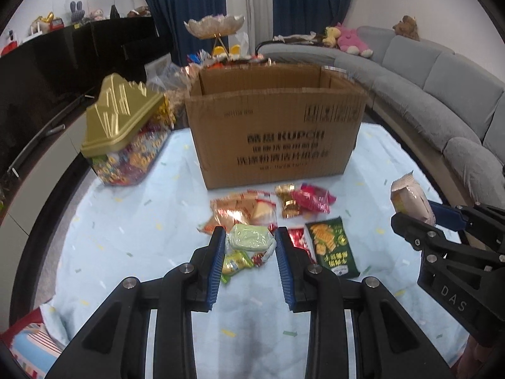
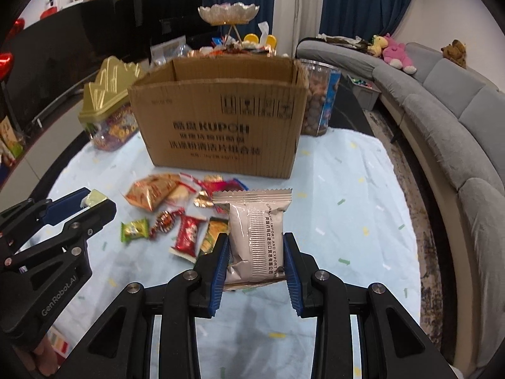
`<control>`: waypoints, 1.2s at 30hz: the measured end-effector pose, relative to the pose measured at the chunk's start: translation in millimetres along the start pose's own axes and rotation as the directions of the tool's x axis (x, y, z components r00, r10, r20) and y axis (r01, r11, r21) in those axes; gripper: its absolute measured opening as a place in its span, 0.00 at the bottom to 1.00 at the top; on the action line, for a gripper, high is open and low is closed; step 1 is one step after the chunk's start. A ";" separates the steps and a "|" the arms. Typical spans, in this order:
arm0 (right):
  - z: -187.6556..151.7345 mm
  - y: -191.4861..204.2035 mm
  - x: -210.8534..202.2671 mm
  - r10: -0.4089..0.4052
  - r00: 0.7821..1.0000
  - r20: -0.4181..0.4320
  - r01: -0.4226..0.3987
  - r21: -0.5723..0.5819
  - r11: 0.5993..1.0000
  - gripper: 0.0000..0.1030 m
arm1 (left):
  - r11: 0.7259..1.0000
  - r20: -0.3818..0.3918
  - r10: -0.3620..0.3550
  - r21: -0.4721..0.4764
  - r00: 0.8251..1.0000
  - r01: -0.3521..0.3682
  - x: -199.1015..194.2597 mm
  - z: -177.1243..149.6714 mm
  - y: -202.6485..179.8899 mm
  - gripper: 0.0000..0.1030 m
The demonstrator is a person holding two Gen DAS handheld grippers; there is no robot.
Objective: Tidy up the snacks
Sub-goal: 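Lift the green candy and beige pastry packet over the cardboard box with both tools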
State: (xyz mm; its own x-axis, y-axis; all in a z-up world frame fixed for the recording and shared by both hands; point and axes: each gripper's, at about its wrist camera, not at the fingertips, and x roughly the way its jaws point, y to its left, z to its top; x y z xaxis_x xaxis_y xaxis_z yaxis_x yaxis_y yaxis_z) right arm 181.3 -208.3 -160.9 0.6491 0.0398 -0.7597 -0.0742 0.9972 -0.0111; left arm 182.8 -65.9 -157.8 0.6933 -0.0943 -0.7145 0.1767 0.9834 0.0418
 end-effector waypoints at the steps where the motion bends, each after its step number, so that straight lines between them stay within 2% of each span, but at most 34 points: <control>1: 2.0 0.8 -3.2 0.000 1.000 0.006 0.000 0.000 1.000 0.34 | 1.000 0.006 0.000 -0.002 1.000 0.000 -3.4 3.0 1.1 0.31; 19: 61.8 5.5 -56.4 -0.007 0.993 0.121 0.004 0.021 1.000 0.34 | 0.999 0.096 0.008 -0.041 0.995 -0.004 -41.5 65.1 15.2 0.31; 36: 124.4 8.3 -66.0 -0.013 0.979 0.204 0.011 0.008 1.000 0.34 | 0.998 0.159 0.013 -0.055 0.987 -0.004 -43.0 129.2 28.3 0.31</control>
State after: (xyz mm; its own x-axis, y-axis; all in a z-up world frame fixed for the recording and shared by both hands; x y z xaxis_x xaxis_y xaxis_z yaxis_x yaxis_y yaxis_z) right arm 232.0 -194.7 -30.0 0.7905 0.0393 -0.6112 -0.0608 0.9980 -0.0145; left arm 248.3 -54.1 -35.7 0.7980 -0.1049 -0.5935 0.1348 0.9908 0.0061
